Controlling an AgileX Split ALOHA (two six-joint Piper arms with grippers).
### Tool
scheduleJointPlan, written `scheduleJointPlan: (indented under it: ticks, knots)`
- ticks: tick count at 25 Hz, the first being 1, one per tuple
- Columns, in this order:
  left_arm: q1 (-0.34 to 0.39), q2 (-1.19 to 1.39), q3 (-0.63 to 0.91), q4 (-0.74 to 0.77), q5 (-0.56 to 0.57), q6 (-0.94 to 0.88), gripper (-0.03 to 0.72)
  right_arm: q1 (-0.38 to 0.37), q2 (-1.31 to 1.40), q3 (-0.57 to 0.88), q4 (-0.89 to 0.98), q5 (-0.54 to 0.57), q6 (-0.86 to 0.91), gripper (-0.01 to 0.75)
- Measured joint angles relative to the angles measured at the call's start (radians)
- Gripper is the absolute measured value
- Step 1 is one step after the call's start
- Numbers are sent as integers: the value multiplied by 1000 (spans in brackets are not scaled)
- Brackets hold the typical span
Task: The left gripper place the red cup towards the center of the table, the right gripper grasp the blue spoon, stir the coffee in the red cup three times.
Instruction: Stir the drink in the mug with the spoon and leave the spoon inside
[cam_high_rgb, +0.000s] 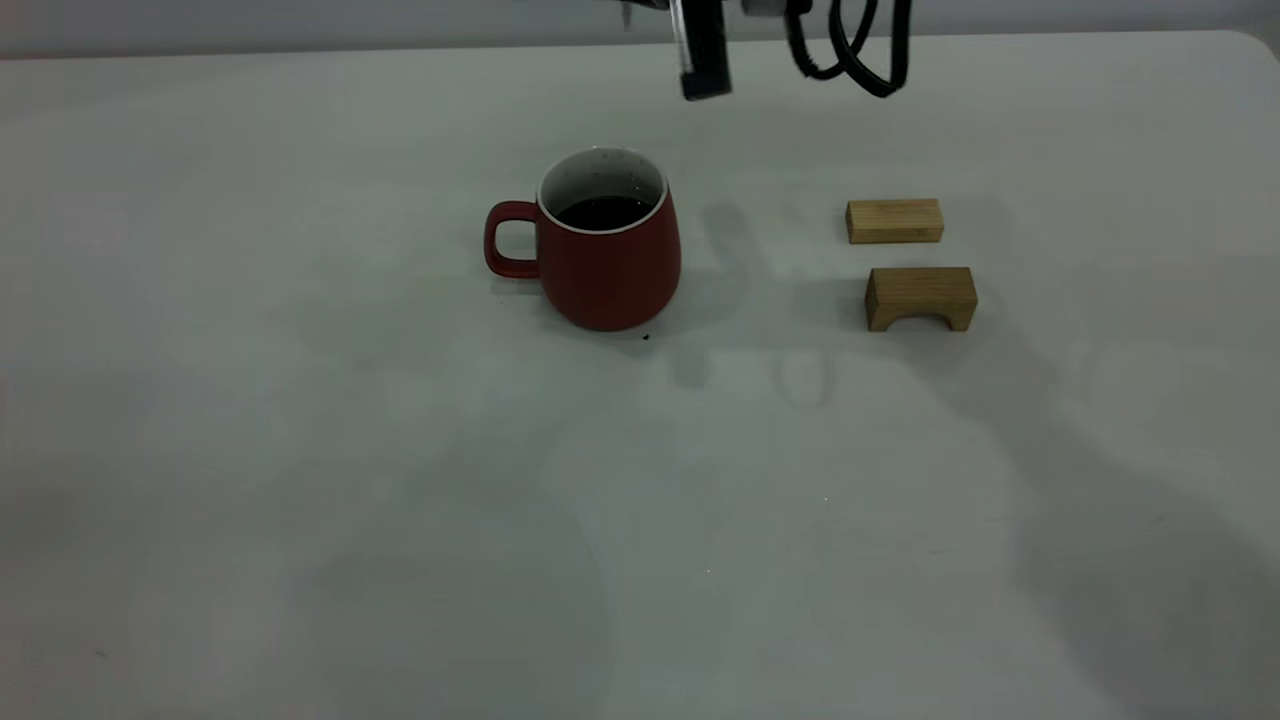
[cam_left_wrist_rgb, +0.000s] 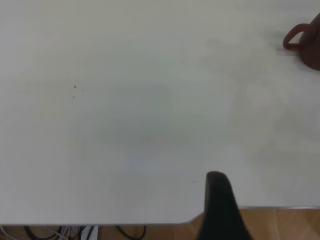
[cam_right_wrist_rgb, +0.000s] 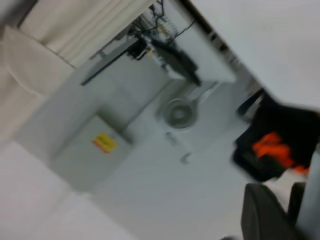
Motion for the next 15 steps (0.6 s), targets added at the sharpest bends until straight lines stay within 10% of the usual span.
scheduleJointPlan:
  ticks: [9,15]
  knots:
    - [0,0,0,0,0,0,558,8,0,0,3,62,632,122]
    - [0,0,0,0,0,0,558,8,92,-146,3,63,708,122]
